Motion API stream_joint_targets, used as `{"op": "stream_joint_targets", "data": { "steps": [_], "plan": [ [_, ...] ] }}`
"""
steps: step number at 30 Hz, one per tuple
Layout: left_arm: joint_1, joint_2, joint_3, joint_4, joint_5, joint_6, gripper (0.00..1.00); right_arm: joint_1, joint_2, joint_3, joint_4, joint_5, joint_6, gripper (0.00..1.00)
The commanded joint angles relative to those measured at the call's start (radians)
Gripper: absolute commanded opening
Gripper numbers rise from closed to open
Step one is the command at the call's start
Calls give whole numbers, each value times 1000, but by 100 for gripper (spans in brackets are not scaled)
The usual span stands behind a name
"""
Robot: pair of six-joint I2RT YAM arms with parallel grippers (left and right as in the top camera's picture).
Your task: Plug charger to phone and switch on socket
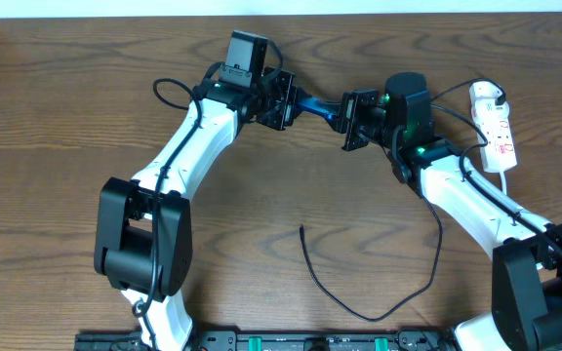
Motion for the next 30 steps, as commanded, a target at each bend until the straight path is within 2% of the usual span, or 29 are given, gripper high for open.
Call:
{"op": "stream_joint_targets", "data": {
  "steps": [1, 5, 9, 13, 16, 21, 24, 25, 26, 30],
  "plan": [
    [-2, -29, 2, -15, -6, -6, 9, 6, -11, 22, 20, -12, -35, 1],
    [-2, -29, 2, -15, -6, -6, 8, 6, -11, 22, 20, -12, -35, 2],
    [-2, -29, 2, -15, -6, -6, 8, 6, -11, 22, 20, -12, -35, 7],
    [-2, -29, 2, -15, -5, -6, 7, 6, -11, 22, 20, -11, -35, 18],
    [-2, -29, 2, -15, -5, -6, 7, 6, -11, 22, 20, -11, -35, 33],
    [-2, -29, 2, -15, -5, -6, 7, 6, -11, 22, 20, -11, -35, 47],
    [-2, -29, 2, -15, -5, -5, 7, 6, -11, 22, 20, -11, -35, 62],
    [-2, -29, 2, -15, -6, -5, 7, 6, -11, 22, 20, -11, -44, 75],
    [-1, -29, 2, -15, -6, -3, 7, 5, -11, 22, 20, -11, -55, 82],
    [14, -29, 2, -15, -6, 19, 8, 2, -11, 22, 28, -11, -114, 98]
  ]
}}
